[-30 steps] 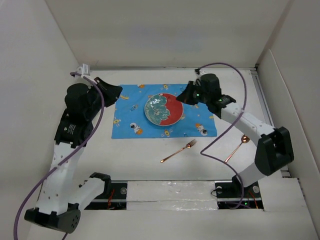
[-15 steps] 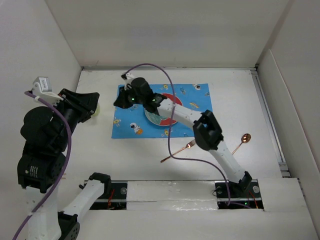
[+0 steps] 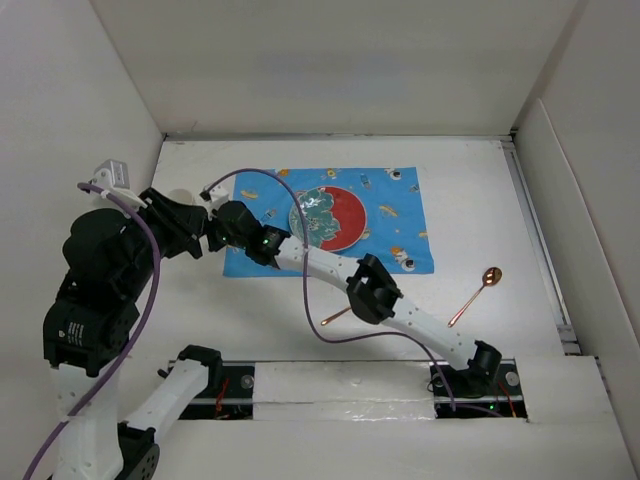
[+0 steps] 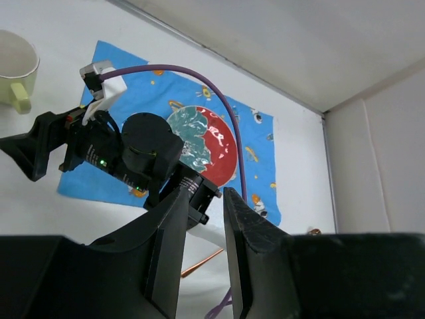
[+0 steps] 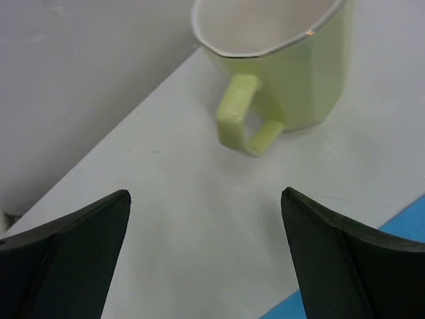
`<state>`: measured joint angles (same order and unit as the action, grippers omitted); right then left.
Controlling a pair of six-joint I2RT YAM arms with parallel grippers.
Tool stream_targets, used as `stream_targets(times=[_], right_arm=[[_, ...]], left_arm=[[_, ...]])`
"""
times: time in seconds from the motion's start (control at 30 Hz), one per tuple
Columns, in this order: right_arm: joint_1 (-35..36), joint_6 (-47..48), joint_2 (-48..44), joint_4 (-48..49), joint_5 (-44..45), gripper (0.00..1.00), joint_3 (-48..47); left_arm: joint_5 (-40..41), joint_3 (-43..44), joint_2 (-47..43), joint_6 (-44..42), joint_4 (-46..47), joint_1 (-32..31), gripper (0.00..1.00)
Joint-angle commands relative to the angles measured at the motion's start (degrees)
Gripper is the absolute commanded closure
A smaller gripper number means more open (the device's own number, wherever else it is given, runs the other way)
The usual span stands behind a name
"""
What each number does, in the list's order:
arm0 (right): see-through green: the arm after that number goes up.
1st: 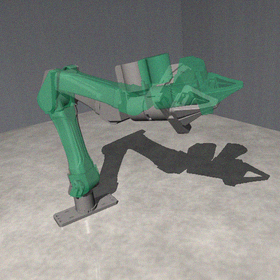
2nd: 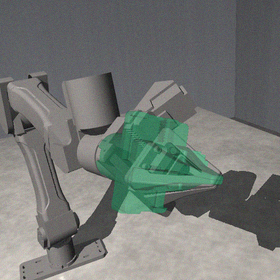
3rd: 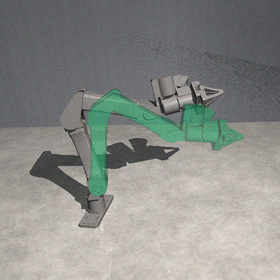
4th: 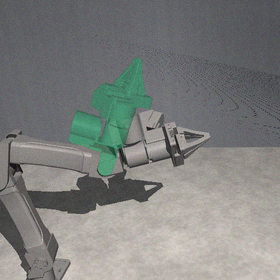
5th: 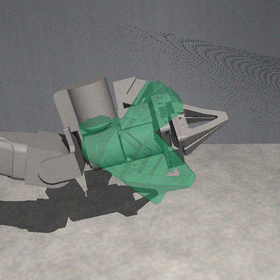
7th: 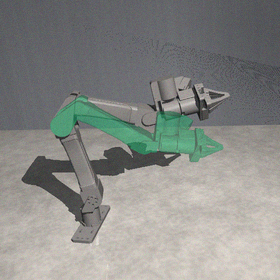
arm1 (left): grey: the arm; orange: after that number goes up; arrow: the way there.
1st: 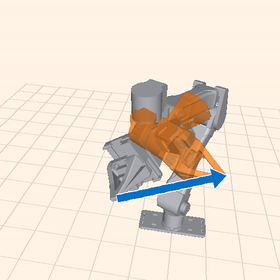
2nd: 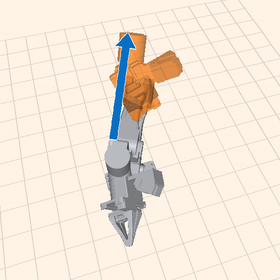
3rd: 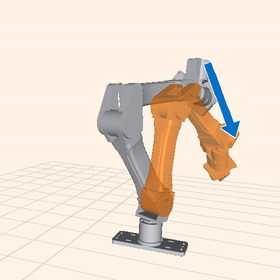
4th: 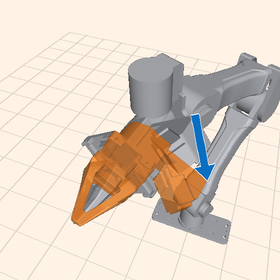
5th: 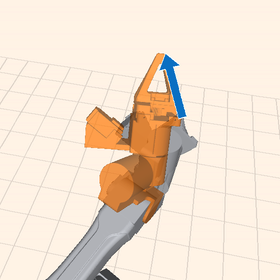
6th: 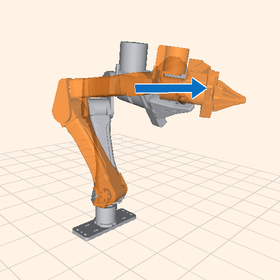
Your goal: Set the dinner table for one person
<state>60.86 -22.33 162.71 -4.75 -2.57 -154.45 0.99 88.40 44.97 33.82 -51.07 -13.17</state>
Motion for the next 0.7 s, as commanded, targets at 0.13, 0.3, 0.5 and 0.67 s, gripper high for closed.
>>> stream_targets(times=[0.13,0.3,0.5,0.67], right_arm=[[-1.1,-1.0,3.2,10.0,13.4,0.08,-4.4],[-1.1,-1.1,4.8,13.7,15.1,0.14,-5.2],[-1.1,1.2,5.0,15.7,14.0,0.24,-4.9],[-1.1,1.5,-2.4,11.3,10.5,0.3,0.8]], left_arm=[[0.8,-1.8,-2.6,-1.7,1.7,-0.3,0.75],[2.8,-4.6,-5.4,-0.8,0.9,-0.3,0.75],[5.9,-9.5,-9.1,0.7,1.2,-0.3,0.75],[16.5,-14.9,-9.4,2.9,-0.1,-0.3,0.75]])
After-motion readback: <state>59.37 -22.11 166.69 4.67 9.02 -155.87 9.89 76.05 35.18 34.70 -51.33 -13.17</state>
